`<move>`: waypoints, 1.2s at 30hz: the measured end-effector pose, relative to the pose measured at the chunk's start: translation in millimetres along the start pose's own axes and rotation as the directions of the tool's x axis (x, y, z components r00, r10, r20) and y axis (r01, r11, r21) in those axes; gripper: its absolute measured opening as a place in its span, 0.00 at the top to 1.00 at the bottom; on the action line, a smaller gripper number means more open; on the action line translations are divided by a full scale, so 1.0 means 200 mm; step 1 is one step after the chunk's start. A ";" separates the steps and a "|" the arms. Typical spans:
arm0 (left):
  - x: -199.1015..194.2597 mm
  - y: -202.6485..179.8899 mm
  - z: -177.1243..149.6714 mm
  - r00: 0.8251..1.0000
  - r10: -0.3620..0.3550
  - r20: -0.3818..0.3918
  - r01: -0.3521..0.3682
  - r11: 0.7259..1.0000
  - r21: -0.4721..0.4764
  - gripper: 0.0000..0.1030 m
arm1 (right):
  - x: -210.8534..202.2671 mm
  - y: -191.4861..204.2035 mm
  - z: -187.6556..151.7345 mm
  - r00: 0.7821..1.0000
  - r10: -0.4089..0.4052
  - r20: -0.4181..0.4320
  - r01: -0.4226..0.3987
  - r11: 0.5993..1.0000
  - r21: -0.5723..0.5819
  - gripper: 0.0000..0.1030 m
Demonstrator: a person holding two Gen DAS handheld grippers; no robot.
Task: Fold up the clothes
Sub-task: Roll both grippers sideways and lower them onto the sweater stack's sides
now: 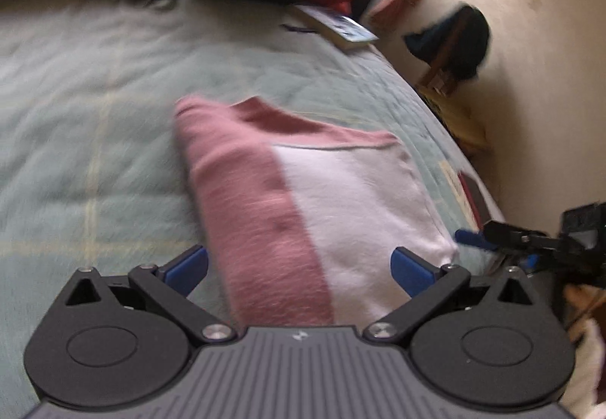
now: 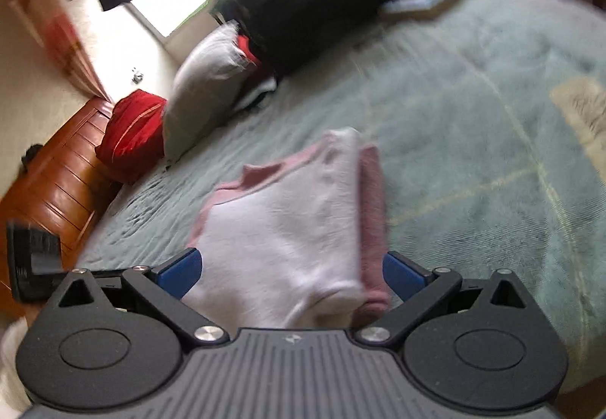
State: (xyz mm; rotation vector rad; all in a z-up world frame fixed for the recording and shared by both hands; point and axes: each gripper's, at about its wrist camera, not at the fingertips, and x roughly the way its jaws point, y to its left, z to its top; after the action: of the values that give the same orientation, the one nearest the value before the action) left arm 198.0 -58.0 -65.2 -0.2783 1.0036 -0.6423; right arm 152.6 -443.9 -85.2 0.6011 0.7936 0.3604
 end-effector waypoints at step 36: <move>0.41 0.33 0.08 0.891 -0.436 -0.125 0.361 0.849 -0.385 0.01 | 0.32 -0.30 0.11 0.890 0.371 -0.263 -0.296 0.911 0.287 0.00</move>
State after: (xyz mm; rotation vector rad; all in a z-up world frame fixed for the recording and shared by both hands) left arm 266.8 -58.2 -146.3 -0.7680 1.2791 -0.8834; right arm 215.9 -466.4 -145.6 0.9294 1.0491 0.6988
